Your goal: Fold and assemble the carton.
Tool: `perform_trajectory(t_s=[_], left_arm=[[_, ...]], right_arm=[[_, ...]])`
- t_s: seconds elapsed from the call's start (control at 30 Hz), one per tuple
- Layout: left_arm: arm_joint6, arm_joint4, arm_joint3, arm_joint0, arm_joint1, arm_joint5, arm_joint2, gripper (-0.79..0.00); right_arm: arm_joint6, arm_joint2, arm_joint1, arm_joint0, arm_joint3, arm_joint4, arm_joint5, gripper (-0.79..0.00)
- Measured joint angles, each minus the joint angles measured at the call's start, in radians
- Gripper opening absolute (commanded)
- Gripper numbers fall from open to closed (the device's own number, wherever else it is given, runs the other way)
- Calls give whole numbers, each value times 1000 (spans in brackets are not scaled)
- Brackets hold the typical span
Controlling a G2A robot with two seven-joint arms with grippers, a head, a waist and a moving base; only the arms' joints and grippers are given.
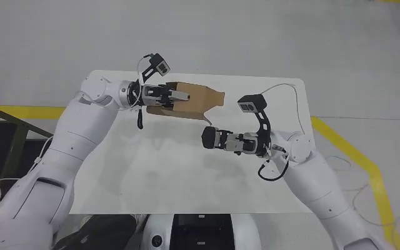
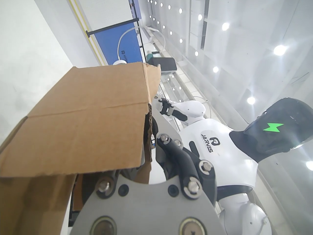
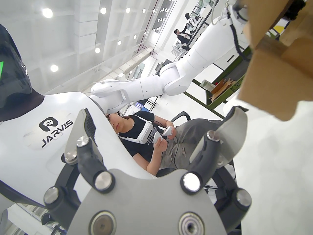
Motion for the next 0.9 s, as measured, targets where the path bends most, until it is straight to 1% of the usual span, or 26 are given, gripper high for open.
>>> perform_trajectory(t_s=[0.47, 0.9], left_arm=[[-96, -3, -50, 47, -5, 64, -17, -785], [-101, 6, -88, 69, -8, 79, -26, -785]], right_arm=[[-9, 50, 1, -9, 10, 13, -1, 0], [12, 39, -7, -5, 14, 31, 20, 0]])
